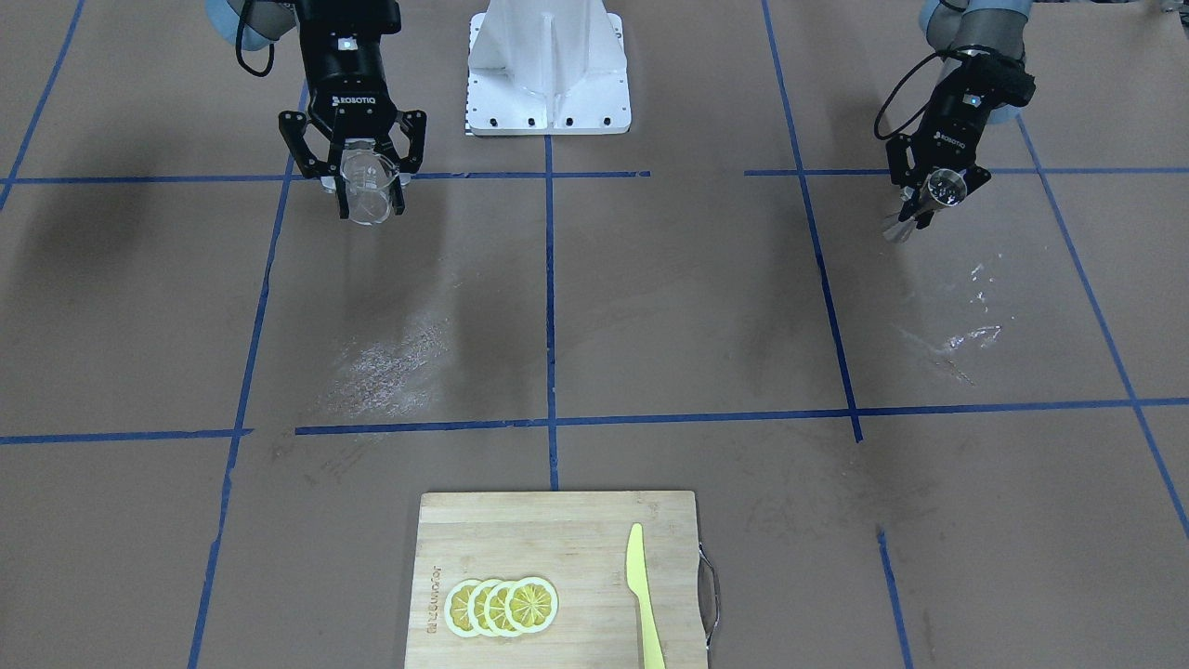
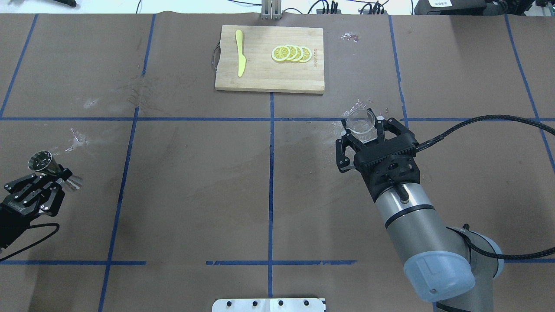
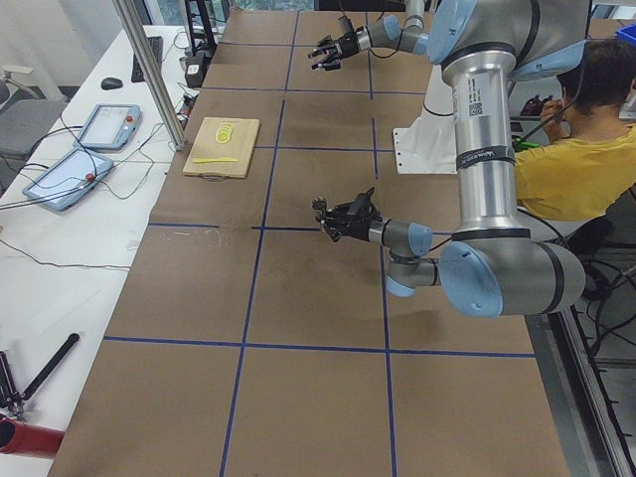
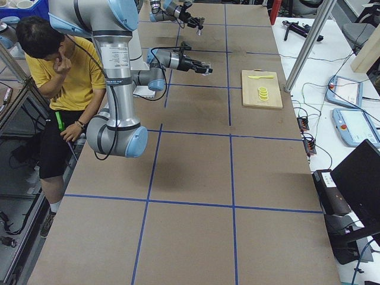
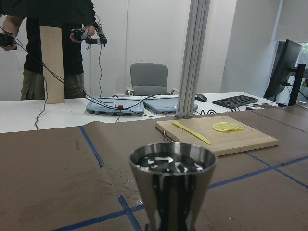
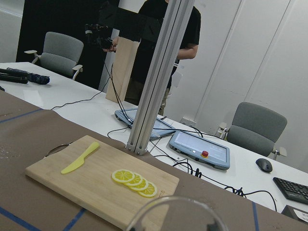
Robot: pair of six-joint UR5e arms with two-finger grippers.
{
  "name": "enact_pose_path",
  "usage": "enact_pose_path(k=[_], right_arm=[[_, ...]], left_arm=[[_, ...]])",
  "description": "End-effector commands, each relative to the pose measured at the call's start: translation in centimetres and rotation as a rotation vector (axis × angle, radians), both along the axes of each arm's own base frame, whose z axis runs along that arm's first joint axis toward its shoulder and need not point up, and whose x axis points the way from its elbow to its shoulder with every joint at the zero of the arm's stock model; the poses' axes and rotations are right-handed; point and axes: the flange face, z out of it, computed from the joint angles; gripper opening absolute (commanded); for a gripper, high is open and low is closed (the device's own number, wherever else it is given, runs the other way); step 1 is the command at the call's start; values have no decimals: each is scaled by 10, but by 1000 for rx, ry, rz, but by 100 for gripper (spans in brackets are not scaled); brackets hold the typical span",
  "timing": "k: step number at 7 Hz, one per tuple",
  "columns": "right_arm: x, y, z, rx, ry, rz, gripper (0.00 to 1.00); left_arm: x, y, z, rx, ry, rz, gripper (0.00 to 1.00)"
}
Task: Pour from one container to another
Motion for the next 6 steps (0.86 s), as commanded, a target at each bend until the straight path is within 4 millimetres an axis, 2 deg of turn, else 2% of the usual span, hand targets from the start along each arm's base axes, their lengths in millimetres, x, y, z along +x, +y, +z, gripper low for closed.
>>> enact_pose_path(k=[1,3,6], right_arm=[[0,0,-1,1,-4,0,0],[0,1,-4,2,-10,-2,0],[0,1,-4,2,-10,-2,0]], left_arm=[[15,26,4,-38,-32,-109,0],[21,26,7,-32,-102,-130,0],[23,26,10,-101,45,-111,0]])
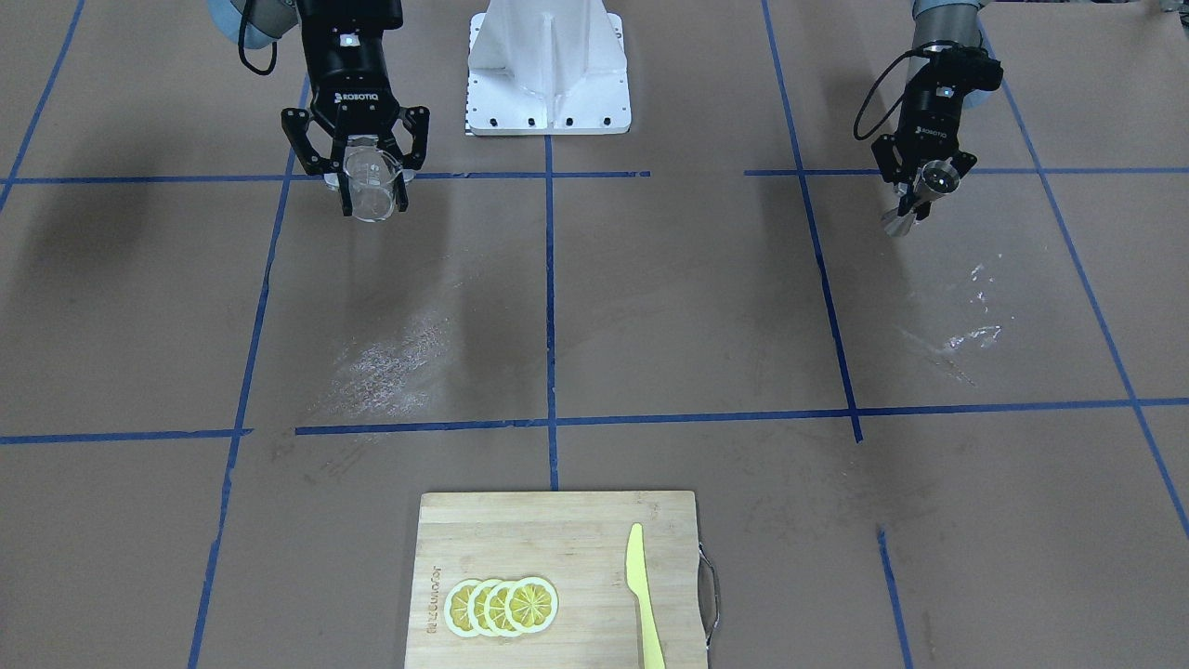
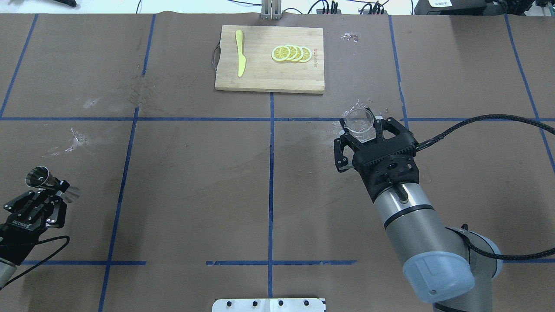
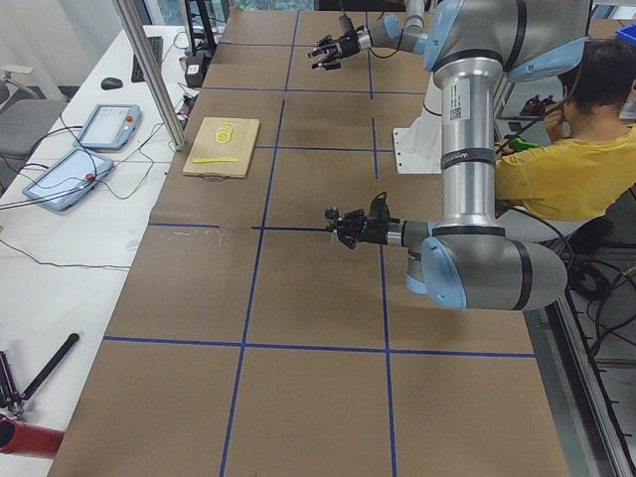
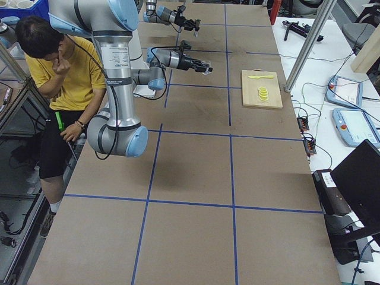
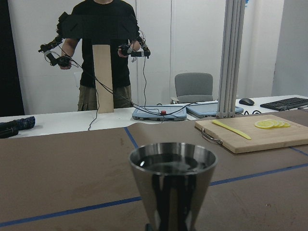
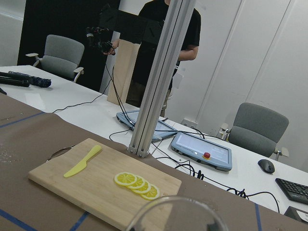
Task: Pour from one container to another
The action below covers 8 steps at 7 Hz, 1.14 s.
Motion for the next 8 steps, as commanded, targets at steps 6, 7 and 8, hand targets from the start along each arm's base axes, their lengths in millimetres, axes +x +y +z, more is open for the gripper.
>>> enact_pose_path(k=[6,7,8], right_arm=[[-1,0,0,0,-1,0,0],[-1,0,0,0,-1,0,0],[0,0,0,0,1,0,0]], left_arm=[[29,-2,6,-26,26,0,0],[28,-5,7,-26,11,-11,0],[30,-10,8,-26,-18,-13,0]])
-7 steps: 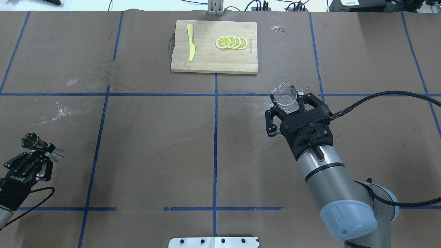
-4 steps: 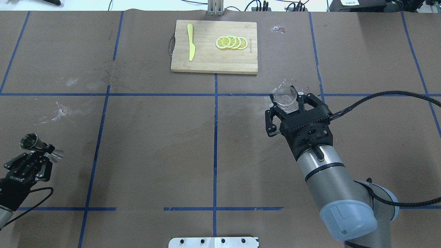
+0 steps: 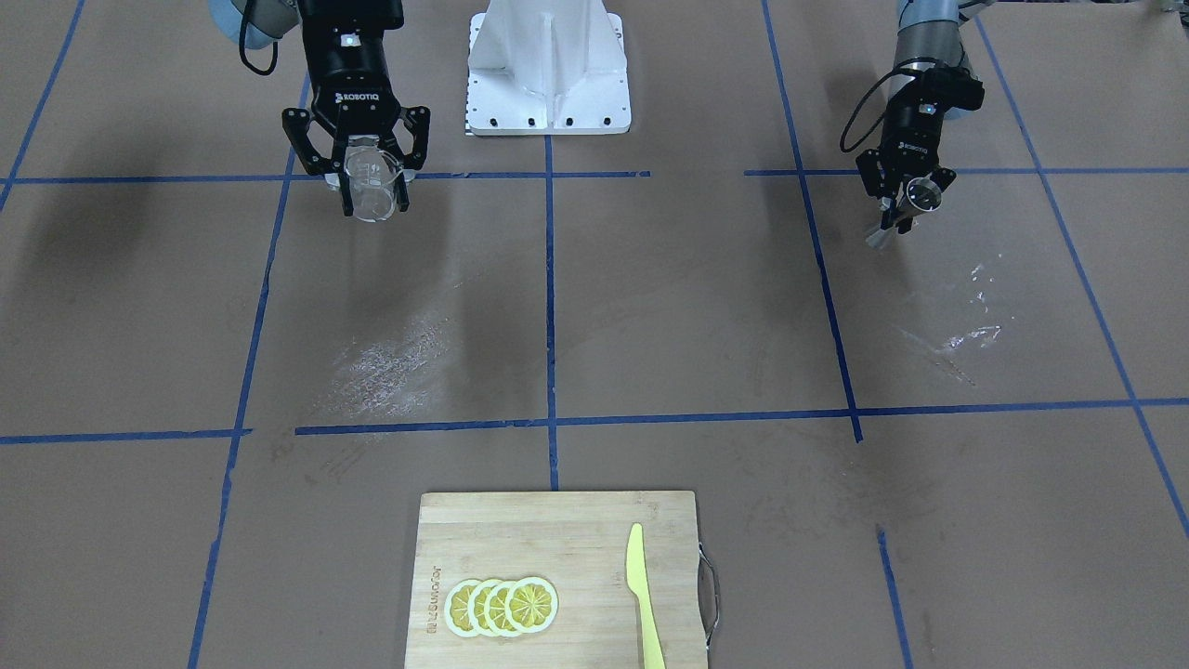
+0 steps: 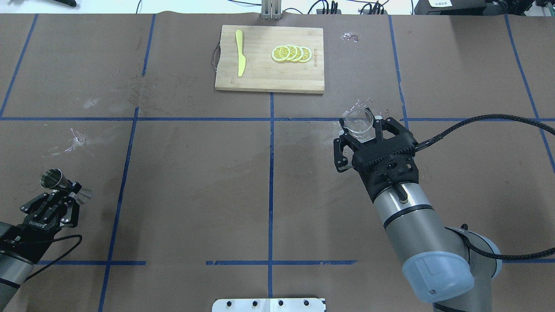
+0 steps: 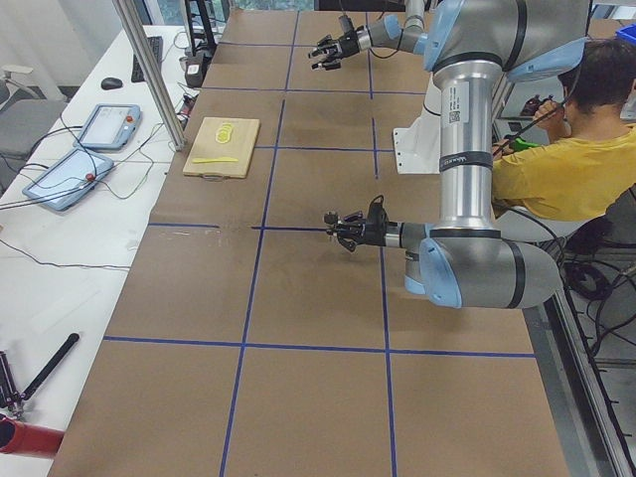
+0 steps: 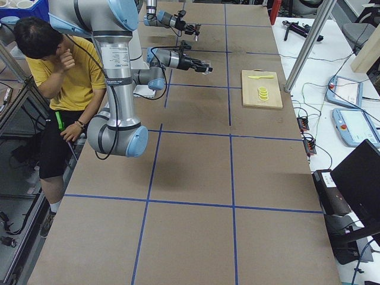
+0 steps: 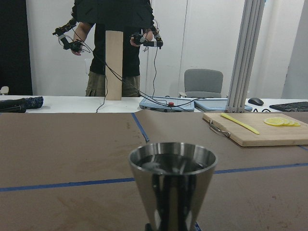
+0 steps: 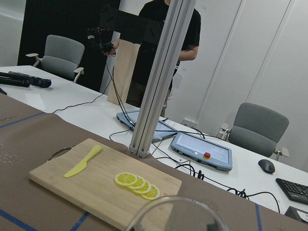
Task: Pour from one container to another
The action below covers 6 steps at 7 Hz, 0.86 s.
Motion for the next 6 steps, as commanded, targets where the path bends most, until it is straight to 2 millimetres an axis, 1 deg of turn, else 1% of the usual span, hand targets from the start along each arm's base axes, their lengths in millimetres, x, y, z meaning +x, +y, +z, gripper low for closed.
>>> enact_pose_path(k=[1,2,3,4,6], right_arm=[[0,0,1,0,1,0,0],[0,0,1,0,1,0,0],[0,0,1,-1,3,0,0],[0,0,1,-1,3,0,0],[0,0,3,-1,6,0,0]], left_arm=[[0,-14,0,-1,-31,17,0],[3,-28,-2,-6,-61,24,0],[4,-37,-3,-10,-79,29,0],[6,-40,0,-15,-78,24,0],[28,-44,-5,-21,-55,22,0]])
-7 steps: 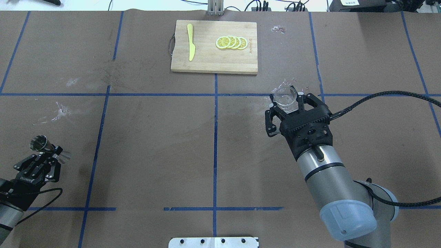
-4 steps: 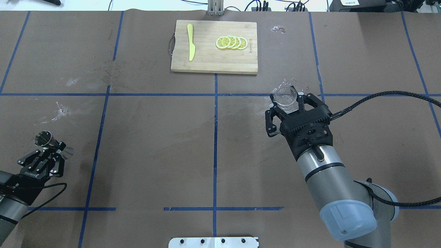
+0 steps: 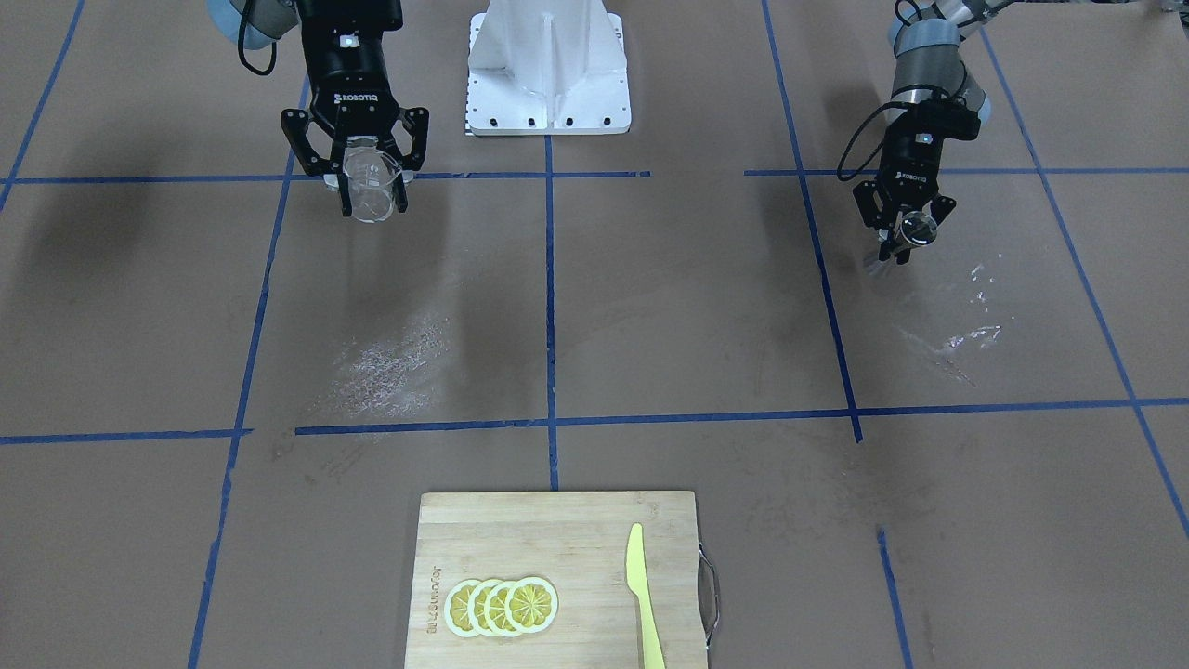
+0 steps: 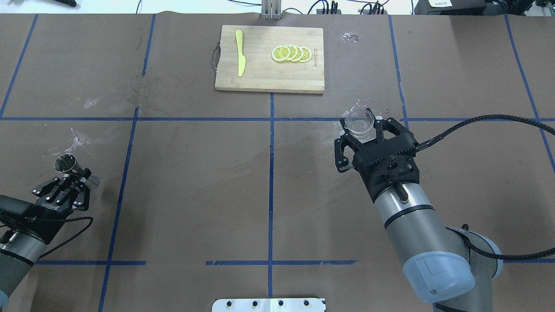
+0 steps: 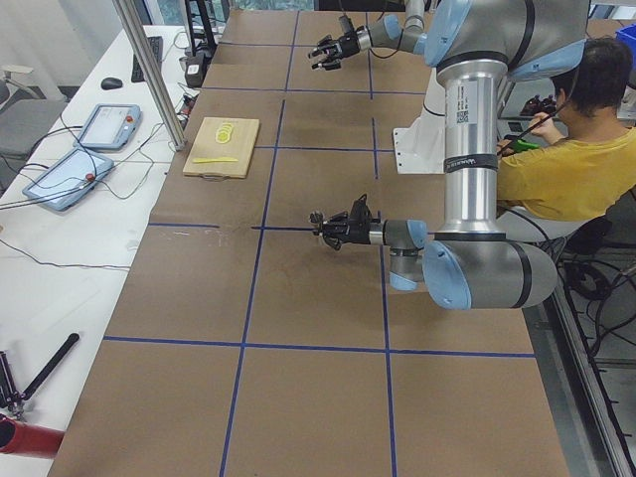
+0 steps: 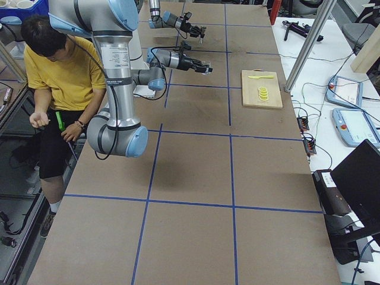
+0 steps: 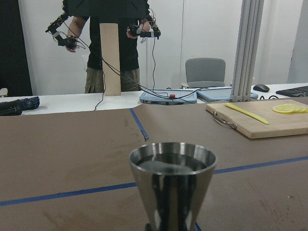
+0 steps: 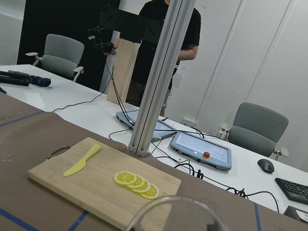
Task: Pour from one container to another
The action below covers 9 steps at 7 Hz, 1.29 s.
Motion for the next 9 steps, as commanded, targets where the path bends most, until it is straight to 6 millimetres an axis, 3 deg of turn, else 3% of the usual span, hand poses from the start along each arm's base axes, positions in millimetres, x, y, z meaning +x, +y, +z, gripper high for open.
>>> enact_pose_path(k=[1,3,9], right_arm=[[0,0,1,0,2,0,0],[0,0,1,0,2,0,0],[0,0,2,-1,5,0,0]], left_arm=[[13,-3,-2,-6,9,-5,0],[17,-4,8,-7,-15,-16,0],[35,-7,-6,-2,-3,-45,0]])
